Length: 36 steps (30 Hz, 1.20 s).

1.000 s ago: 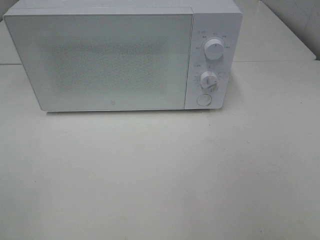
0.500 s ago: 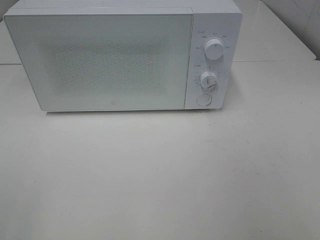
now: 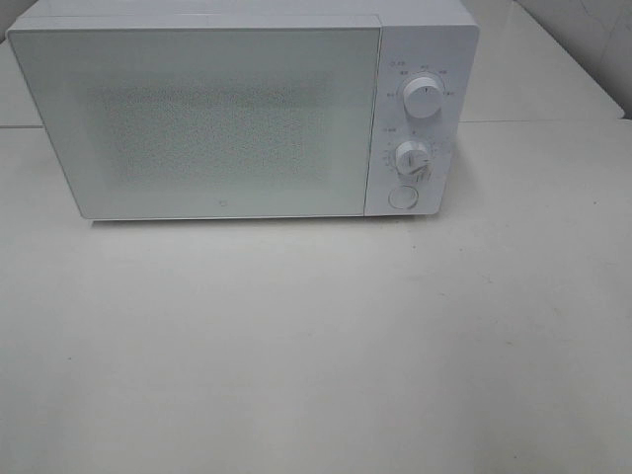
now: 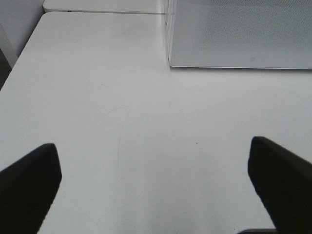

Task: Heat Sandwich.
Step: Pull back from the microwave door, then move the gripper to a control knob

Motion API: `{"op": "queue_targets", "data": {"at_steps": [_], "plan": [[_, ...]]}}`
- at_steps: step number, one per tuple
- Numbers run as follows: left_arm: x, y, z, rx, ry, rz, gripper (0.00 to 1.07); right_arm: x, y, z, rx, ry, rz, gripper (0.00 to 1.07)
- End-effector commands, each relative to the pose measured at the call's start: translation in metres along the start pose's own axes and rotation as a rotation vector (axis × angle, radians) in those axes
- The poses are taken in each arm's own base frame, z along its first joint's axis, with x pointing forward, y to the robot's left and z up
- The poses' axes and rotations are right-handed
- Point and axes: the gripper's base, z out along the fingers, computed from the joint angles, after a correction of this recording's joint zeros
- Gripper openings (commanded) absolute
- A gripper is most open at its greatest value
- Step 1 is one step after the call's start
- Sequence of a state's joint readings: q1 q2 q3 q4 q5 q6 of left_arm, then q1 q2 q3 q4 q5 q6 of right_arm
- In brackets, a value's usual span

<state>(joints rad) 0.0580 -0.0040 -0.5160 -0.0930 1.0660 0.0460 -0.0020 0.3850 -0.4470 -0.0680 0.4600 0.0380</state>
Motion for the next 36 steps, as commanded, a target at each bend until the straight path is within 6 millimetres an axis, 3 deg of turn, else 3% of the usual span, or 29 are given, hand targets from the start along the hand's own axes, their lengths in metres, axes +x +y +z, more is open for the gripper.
{"op": "queue_targets", "data": {"at_steps": [1,22,32,36], "plan": [[0.002,0.000,-0.003,0.006,-0.025,-0.003,1.00,-0.005,0.001,0.016,-0.002,-0.020,0.007,0.76],[0.002,0.000,-0.003,0.006,-0.025,-0.003,1.00,-0.022,0.006,0.107,-0.036,-0.095,0.011,0.76],[0.002,0.000,-0.003,0.006,-0.025,-0.001,1.00,-0.024,0.009,0.134,-0.054,-0.194,0.004,0.76],[0.002,0.000,-0.003,0.006,-0.025,-0.001,1.00,-0.012,0.009,0.140,-0.054,-0.270,0.017,0.76]]}}
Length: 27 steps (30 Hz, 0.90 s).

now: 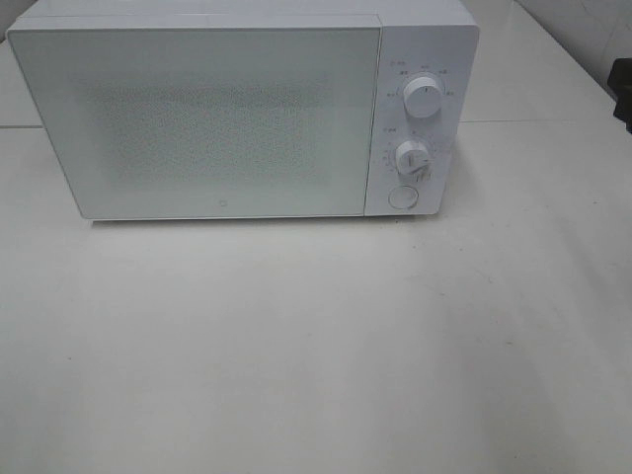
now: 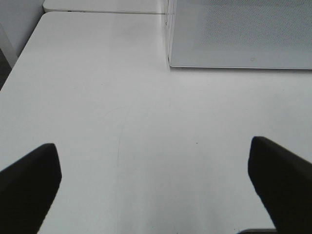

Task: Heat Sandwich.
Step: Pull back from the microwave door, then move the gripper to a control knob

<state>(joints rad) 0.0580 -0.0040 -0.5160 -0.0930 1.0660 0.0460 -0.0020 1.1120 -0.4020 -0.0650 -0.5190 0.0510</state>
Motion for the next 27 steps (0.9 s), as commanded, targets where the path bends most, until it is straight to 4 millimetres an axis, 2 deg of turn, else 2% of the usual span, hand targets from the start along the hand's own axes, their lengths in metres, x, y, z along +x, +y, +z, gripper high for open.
{"op": "queue_targets", "data": {"at_steps": [1,6,11,15,20,24,27], "plan": [[0.002,0.000,-0.003,0.006,-0.025,-0.001,1.00,0.004,-0.001,0.000,0.006,-0.064,0.003,0.76],[0.002,0.000,-0.003,0.006,-0.025,0.000,1.00,0.019,-0.001,-0.001,0.036,-0.134,0.077,0.76],[0.002,0.000,-0.003,0.006,-0.025,0.000,1.00,0.034,0.015,0.001,0.035,-0.134,0.033,0.76],[0.002,0.000,-0.003,0.006,-0.025,0.000,1.00,0.047,0.041,0.003,0.021,-0.123,-0.043,0.76],[0.002,0.000,-0.003,0.006,-0.025,0.000,1.00,0.051,0.055,0.002,0.016,-0.122,-0.058,0.76],[0.002,0.000,-0.003,0.006,-0.025,0.000,1.00,0.063,0.075,-0.002,0.033,-0.103,-0.059,0.76],[0.002,0.000,-0.003,0.006,-0.025,0.000,1.00,0.068,0.082,-0.003,0.024,-0.101,-0.078,0.76]]}}
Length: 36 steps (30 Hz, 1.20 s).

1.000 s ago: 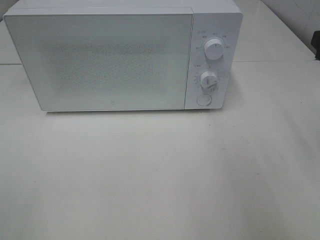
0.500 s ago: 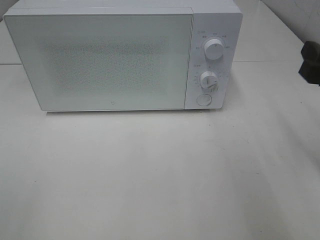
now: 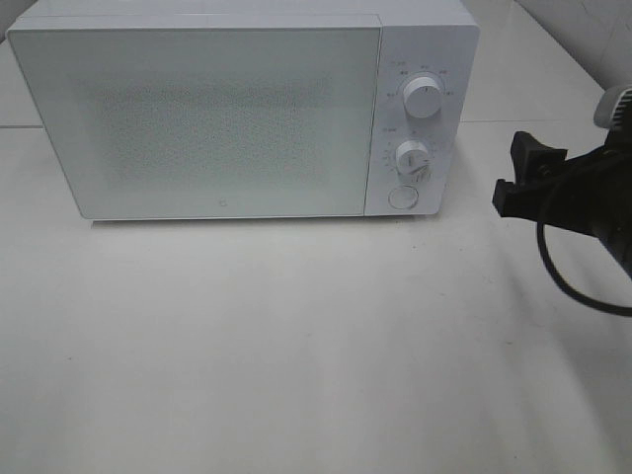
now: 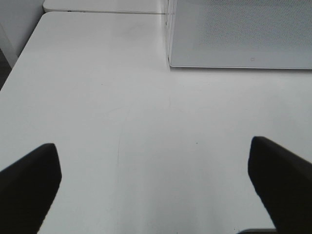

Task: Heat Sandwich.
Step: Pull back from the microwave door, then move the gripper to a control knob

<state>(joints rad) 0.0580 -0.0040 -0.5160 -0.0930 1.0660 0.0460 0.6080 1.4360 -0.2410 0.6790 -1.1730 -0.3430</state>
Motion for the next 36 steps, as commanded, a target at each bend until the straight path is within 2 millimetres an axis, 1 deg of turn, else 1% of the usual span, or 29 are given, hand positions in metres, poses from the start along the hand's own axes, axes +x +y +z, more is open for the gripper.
{"op": "queue_targets", "data": {"at_steps": [1,2,6,7,9,10,14,16,21,36], "plan": [[0.002,0.000,-0.003,0.006,-0.025,0.000,1.00,0.005,0.010,-0.002,0.008,-0.010,-0.031,0.76],[0.002,0.000,-0.003,0.006,-0.025,0.000,1.00,0.005,0.010,-0.002,0.008,-0.010,-0.031,0.76],[0.002,0.000,-0.003,0.006,-0.025,0.000,1.00,0.019,0.033,-0.002,-0.025,0.052,-0.053,0.76],[0.002,0.000,-0.003,0.006,-0.025,0.000,1.00,0.019,0.033,-0.002,-0.025,0.052,-0.053,0.76],[0.002,0.000,-0.003,0.006,-0.025,0.000,1.00,0.022,0.040,-0.003,-0.037,0.064,-0.059,0.76],[0.002,0.000,-0.003,0.006,-0.025,0.000,1.00,0.023,0.046,-0.002,-0.038,0.070,-0.053,0.76],[0.002,0.000,-0.003,0.006,-0.025,0.000,1.00,0.022,0.055,0.002,-0.035,0.069,-0.035,0.76],[0.002,0.000,-0.003,0.006,-0.025,0.000,1.00,0.019,0.062,0.009,-0.035,0.059,-0.027,0.76],[0.002,0.000,-0.003,0.006,-0.025,0.000,1.00,0.021,0.071,0.016,-0.036,0.062,-0.027,0.76],[0.002,0.000,-0.003,0.006,-0.025,0.000,1.00,0.023,0.074,0.018,-0.045,0.073,-0.024,0.76]]}}
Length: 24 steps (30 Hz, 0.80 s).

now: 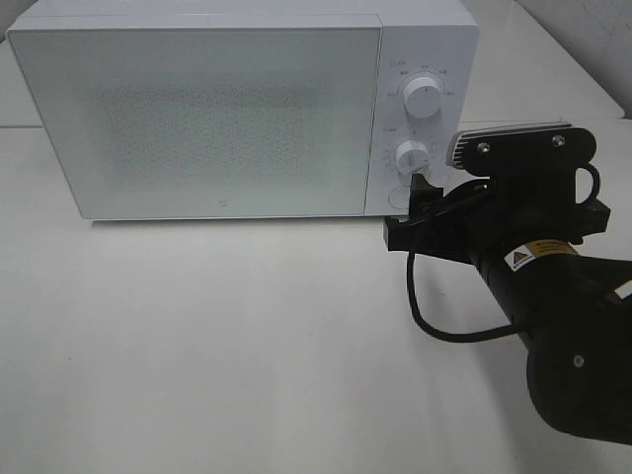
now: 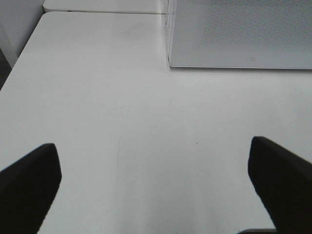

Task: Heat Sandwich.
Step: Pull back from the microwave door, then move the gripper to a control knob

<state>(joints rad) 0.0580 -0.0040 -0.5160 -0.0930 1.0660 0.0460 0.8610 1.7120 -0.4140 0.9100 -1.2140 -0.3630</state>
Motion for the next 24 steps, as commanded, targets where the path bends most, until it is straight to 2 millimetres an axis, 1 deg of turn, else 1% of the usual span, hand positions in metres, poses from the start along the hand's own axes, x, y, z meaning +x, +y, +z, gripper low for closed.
{"op": "queue_targets", "data": {"at_steps": [1,4,6,9,11,13,14,16,18,19,20,23,24], "plan": [[0.002,0.000,-0.003,0.006,-0.025,0.000,1.00,-0.004,0.004,0.002,-0.012,-0.027,-0.001,0.76],[0.002,0.000,-0.003,0.006,-0.025,0.000,1.00,-0.002,0.008,0.012,-0.007,-0.025,-0.011,0.76],[0.002,0.000,-0.003,0.006,-0.025,0.000,1.00,-0.002,0.008,0.015,-0.005,-0.024,-0.015,0.76],[0.002,0.000,-0.003,0.005,-0.025,0.001,1.00,-0.001,0.011,0.028,0.006,-0.023,-0.013,0.76],[0.002,0.000,-0.003,0.005,-0.025,0.001,1.00,-0.001,0.012,0.031,0.004,-0.023,-0.011,0.76],[0.002,0.000,-0.003,0.005,-0.025,0.001,1.00,-0.001,0.013,0.041,0.005,-0.023,-0.011,0.76],[0.002,0.000,-0.003,0.005,-0.025,0.001,1.00,-0.001,0.013,0.041,0.005,-0.023,-0.011,0.76],[0.002,0.000,-0.003,0.005,-0.025,0.001,1.00,0.000,0.013,0.051,0.013,-0.023,-0.010,0.76],[0.002,0.000,-0.003,0.005,-0.025,0.001,1.00,0.001,0.014,0.058,0.016,-0.021,-0.001,0.76],[0.002,0.000,-0.003,0.005,-0.025,0.001,1.00,0.001,0.014,0.058,0.016,-0.021,-0.001,0.76],[0.002,0.000,-0.003,0.005,-0.025,0.001,1.00,0.003,0.015,0.064,0.014,-0.007,0.010,0.76],[0.002,0.000,-0.003,0.005,-0.025,0.001,1.00,0.006,0.015,0.075,0.011,-0.002,0.019,0.76],[0.002,0.000,-0.003,0.005,-0.025,0.001,1.00,0.006,0.015,0.075,0.011,-0.002,0.019,0.76]]}}
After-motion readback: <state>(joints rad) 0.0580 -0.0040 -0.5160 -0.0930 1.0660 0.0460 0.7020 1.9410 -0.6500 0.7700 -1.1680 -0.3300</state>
